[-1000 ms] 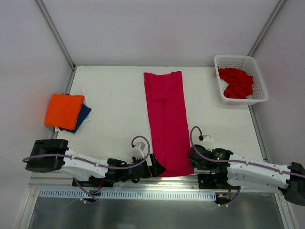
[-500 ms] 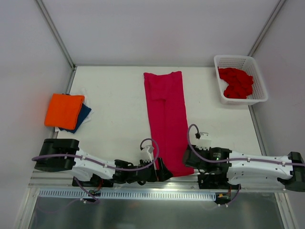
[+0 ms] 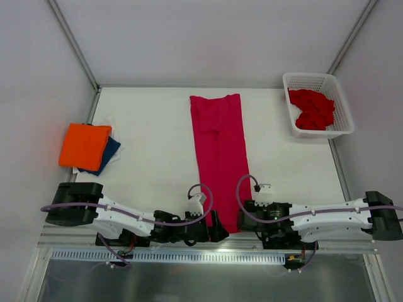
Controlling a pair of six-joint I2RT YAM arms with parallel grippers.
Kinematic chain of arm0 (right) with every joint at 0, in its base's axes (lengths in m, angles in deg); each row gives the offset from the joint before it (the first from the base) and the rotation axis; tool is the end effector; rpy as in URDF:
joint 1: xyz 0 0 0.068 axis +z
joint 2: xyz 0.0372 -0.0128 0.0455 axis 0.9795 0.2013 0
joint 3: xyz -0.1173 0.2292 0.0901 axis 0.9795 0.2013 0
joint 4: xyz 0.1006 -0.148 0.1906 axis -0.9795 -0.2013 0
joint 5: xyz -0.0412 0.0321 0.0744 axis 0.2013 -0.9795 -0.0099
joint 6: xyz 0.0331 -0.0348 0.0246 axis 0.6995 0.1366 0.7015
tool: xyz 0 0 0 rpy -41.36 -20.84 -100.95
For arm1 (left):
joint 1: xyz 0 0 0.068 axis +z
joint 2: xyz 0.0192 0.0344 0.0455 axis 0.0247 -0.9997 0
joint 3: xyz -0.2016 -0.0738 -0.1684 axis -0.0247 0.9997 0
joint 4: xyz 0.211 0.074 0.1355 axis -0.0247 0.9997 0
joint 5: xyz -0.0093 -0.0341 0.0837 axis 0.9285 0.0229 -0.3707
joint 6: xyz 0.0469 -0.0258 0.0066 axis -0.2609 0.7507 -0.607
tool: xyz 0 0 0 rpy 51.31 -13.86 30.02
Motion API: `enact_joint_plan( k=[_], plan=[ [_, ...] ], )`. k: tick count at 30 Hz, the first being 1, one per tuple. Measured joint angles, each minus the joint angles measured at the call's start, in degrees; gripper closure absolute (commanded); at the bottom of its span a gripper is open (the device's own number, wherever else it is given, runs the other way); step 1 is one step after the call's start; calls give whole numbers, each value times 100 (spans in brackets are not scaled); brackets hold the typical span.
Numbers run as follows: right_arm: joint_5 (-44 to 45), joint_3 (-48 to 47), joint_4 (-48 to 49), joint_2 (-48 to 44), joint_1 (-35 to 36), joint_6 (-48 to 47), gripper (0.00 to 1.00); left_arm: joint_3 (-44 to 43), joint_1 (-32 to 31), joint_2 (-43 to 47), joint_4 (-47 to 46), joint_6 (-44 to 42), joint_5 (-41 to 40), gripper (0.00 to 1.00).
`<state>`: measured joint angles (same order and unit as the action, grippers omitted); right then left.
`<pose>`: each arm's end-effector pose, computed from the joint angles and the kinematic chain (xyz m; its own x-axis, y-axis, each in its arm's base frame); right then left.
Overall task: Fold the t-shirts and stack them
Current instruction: Fold the tshirt
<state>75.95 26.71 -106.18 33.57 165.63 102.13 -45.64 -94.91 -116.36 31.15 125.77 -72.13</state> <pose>0.0246 0.1330 0.1747 -0.8254 -0.1635 -0.5404 -0.2285 0.9720 0.0548 -0.0011 -0.2469 0.1552 -0.9203 -0.1722 -0.3514 0.1894 0.5896 -0.7852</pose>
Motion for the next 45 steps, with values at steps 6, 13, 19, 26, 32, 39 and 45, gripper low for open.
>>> enact_joint_plan(
  k=[6,13,19,26,32,39,45],
  plan=[
    [-26,13,411,352,210,151,38,-37,-33,0,133,76,-59,2],
    [-42,11,533,450,315,273,38,-37,-66,0,199,181,-168,11],
    [-52,11,518,457,428,422,52,-57,-68,-63,435,278,-280,42],
    [-55,9,518,603,476,507,82,-256,-66,-463,684,337,-487,94],
    [-59,9,540,743,485,520,99,-413,-66,-688,763,404,-560,100],
    [-52,-122,446,855,518,516,99,-592,-66,-680,1204,435,-568,100],
    [114,-542,155,890,518,481,99,-925,0,-551,2280,393,-632,100]
  ],
)
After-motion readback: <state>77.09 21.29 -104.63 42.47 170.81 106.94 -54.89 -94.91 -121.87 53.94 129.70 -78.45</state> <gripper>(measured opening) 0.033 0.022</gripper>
